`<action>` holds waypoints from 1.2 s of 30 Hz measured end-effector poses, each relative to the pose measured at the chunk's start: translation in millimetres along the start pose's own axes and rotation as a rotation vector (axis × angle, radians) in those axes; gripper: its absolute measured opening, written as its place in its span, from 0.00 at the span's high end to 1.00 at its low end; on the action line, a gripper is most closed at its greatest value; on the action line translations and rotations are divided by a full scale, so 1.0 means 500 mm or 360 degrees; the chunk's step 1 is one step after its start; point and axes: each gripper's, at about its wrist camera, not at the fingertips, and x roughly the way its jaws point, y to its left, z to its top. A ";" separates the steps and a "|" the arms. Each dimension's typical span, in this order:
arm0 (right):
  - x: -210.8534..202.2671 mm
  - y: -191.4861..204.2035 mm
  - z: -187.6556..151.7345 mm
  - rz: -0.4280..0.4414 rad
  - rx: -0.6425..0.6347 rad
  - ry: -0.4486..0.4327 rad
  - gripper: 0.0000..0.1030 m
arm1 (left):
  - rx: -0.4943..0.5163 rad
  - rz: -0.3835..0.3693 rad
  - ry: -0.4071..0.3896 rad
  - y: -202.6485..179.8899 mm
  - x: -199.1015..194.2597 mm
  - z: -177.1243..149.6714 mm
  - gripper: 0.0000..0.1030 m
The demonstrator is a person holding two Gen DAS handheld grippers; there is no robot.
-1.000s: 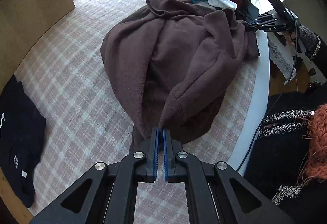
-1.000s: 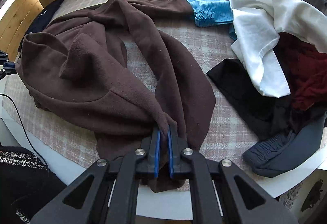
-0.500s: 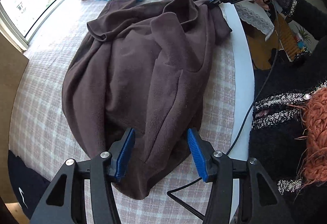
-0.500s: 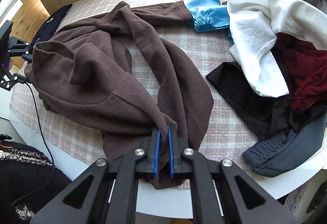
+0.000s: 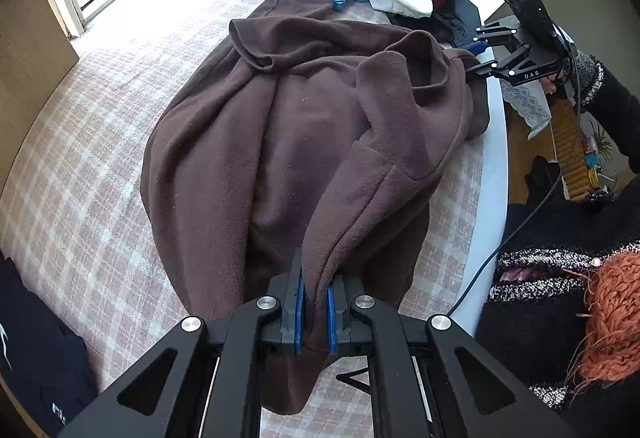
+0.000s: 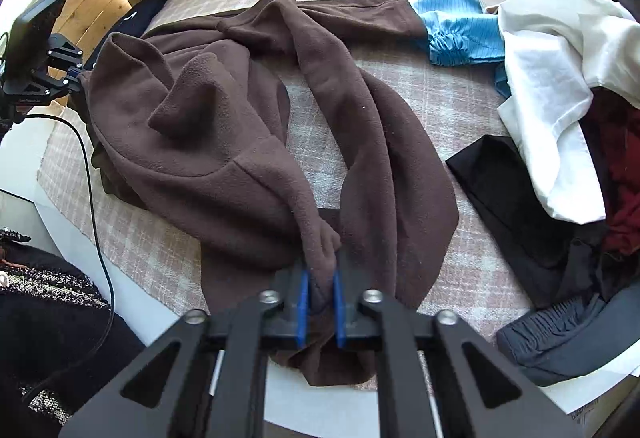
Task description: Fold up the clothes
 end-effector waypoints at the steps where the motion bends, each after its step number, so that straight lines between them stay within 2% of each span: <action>1: -0.017 0.008 0.008 -0.0030 -0.0027 -0.0027 0.94 | -0.0020 0.0017 -0.0015 0.001 -0.002 0.000 0.95; 4: -0.128 0.042 0.060 -0.0164 -0.0147 -0.0234 0.94 | -0.0058 0.0170 -0.0174 -0.011 -0.070 0.014 0.96; 6: -0.232 0.062 0.109 -0.0274 -0.0194 -0.0411 0.94 | -0.0089 0.0323 -0.0339 -0.015 -0.159 0.033 0.96; 10: -0.473 0.102 0.204 -0.0397 -0.0240 -0.0784 0.94 | -0.0102 0.0615 -0.0719 -0.048 -0.400 0.068 0.96; 13: -0.640 0.166 0.253 -0.0522 -0.0350 -0.1025 0.94 | -0.0073 0.0863 -0.0914 -0.096 -0.570 0.085 0.96; 16: -0.786 0.229 0.278 -0.0586 -0.0394 -0.1217 0.94 | -0.0064 0.1075 -0.1070 -0.154 -0.726 0.089 0.96; 21: -0.982 0.326 0.255 -0.0649 -0.0484 -0.1514 0.94 | -0.0066 0.1227 -0.1323 -0.251 -0.941 0.044 0.96; 23: -1.015 0.353 0.236 -0.0585 -0.0500 -0.1610 0.94 | -0.0076 0.1289 -0.1437 -0.294 -1.003 0.010 0.96; 25: -0.986 0.368 0.255 -0.0620 -0.0522 -0.1491 0.94 | -0.0064 0.1310 -0.1476 -0.312 -1.019 -0.011 0.96; 27: -0.945 0.367 0.279 -0.0578 -0.0499 -0.1363 0.94 | -0.0161 0.1259 -0.1365 -0.279 -0.997 -0.007 0.97; 29: -0.920 0.374 0.277 -0.0563 -0.0510 -0.1362 0.94 | -0.0246 0.1241 -0.1280 -0.245 -0.969 -0.008 0.97; 32: -0.923 0.384 0.256 -0.0552 -0.0532 -0.1395 0.94 | -0.0229 0.1273 -0.1280 -0.249 -0.958 -0.038 0.97; 36: -0.952 0.392 0.225 -0.0580 -0.0562 -0.1470 0.94 | -0.0133 0.1347 -0.1313 -0.304 -0.999 -0.076 0.96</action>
